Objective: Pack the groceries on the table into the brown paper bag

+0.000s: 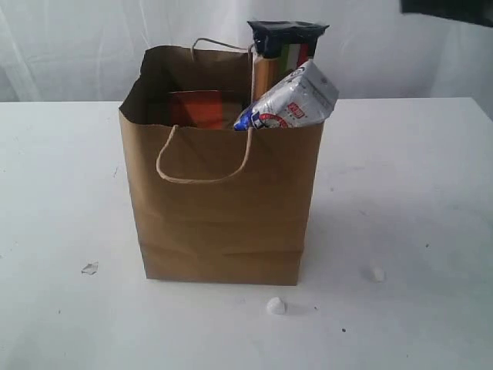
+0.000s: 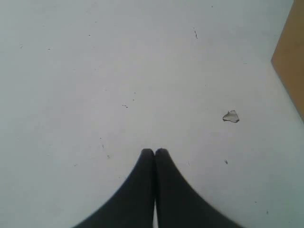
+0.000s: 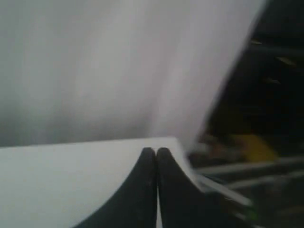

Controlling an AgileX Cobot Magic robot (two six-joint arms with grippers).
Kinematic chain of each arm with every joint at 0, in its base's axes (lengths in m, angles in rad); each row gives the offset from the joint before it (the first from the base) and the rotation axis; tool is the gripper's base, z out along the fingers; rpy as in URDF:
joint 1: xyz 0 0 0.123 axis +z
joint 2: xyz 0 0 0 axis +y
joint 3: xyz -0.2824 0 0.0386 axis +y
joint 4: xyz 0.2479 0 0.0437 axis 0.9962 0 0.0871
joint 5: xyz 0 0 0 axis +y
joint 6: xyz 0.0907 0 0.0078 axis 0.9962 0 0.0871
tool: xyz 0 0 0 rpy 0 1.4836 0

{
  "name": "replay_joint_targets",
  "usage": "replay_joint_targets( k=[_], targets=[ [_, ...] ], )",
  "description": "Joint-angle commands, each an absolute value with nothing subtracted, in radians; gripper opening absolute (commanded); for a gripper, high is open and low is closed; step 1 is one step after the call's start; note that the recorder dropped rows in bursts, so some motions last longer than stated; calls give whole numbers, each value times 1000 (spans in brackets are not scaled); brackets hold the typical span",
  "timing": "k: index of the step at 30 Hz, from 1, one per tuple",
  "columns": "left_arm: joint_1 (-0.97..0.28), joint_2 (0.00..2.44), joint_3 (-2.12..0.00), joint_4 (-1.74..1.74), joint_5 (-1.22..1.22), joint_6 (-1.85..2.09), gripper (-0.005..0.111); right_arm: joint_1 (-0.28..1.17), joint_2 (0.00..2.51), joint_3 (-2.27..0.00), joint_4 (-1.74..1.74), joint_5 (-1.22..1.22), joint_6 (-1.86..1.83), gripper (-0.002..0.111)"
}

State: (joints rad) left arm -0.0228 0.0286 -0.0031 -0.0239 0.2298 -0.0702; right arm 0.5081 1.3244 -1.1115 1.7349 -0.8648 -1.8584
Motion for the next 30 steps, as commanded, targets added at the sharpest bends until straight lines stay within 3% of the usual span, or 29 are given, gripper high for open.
replay_joint_targets(
  k=[1, 8, 14, 24, 30],
  targets=[
    [-25, 23, 0, -29, 232, -73, 0, 480, 1321, -1022, 1744, -1098, -2133, 0],
    [-25, 23, 0, -29, 232, -73, 0, 477, 1321, -872, 1744, -974, -2134, 0],
    [-25, 23, 0, -29, 232, -73, 0, 477, 1321, -791, 1744, -800, -1890, 0],
    [-25, 23, 0, -29, 232, -73, 0, 477, 1283, -680, 1744, -420, -794, 0],
    [-25, 23, 0, -29, 232, -73, 0, 477, 1279, -603, 1542, -313, -947, 0]
  ],
)
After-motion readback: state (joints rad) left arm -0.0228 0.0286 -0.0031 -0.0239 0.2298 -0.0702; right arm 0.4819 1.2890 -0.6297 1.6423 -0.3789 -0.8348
